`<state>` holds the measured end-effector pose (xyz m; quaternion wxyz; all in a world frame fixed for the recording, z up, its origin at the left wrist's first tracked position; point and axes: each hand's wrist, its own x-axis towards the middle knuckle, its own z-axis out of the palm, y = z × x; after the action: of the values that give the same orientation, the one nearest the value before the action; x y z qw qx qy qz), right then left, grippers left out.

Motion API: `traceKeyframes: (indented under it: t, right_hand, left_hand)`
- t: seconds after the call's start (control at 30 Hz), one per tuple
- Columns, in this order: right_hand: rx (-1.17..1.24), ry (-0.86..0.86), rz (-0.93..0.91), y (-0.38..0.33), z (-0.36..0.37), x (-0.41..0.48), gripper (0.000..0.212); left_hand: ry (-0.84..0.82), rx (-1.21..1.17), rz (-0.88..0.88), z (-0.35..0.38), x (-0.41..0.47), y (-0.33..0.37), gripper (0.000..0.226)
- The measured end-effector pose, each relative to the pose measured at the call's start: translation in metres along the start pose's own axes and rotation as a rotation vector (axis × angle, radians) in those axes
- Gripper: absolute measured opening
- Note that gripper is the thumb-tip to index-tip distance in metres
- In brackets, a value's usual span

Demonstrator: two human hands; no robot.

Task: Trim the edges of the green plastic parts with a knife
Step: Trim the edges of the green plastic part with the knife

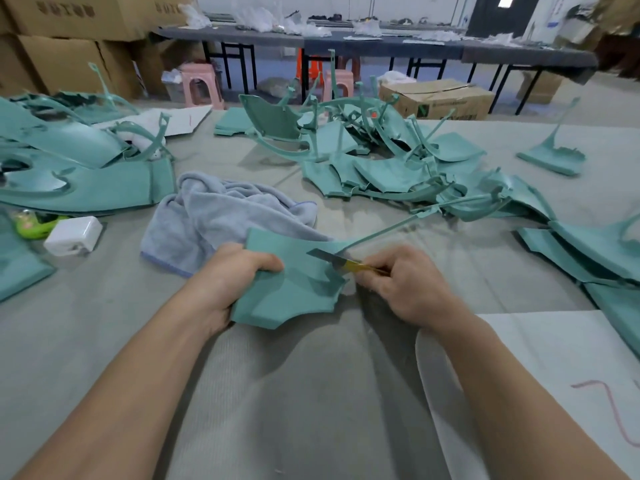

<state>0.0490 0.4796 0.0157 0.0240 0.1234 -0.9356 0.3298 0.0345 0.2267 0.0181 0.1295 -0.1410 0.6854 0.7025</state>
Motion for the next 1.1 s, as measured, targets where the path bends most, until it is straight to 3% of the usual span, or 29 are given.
traceKeyframes:
  t: [0.17, 0.33, 0.53, 0.87, 1.03, 1.1]
  right_hand:
    - [0.026, -0.163, 0.094, 0.019, -0.034, -0.008, 0.017]
    - [0.096, -0.003, 0.071, 0.01, -0.015, -0.006, 0.015]
    - [0.014, -0.155, 0.018, 0.016, -0.029, -0.003, 0.013]
    - [0.09, -0.207, 0.039, 0.022, -0.035, -0.004, 0.025]
    - [0.092, -0.015, 0.069, 0.024, -0.026, 0.002, 0.017]
    - [0.206, -0.081, 0.08, 0.024, -0.026, -0.001, 0.018]
  left_hand:
    - [0.012, 0.012, 0.018, 0.0, 0.0, 0.0, 0.016]
    - [0.033, 0.041, 0.057, 0.0, 0.002, -0.001, 0.014]
    - [0.066, 0.126, 0.102, 0.001, 0.005, -0.003, 0.028]
    - [0.035, 0.143, 0.087, 0.003, 0.001, -0.001, 0.024]
    - [0.02, 0.136, 0.072, 0.003, 0.0, 0.0, 0.023]
    - [0.024, 0.138, 0.075, 0.003, -0.001, -0.001, 0.023]
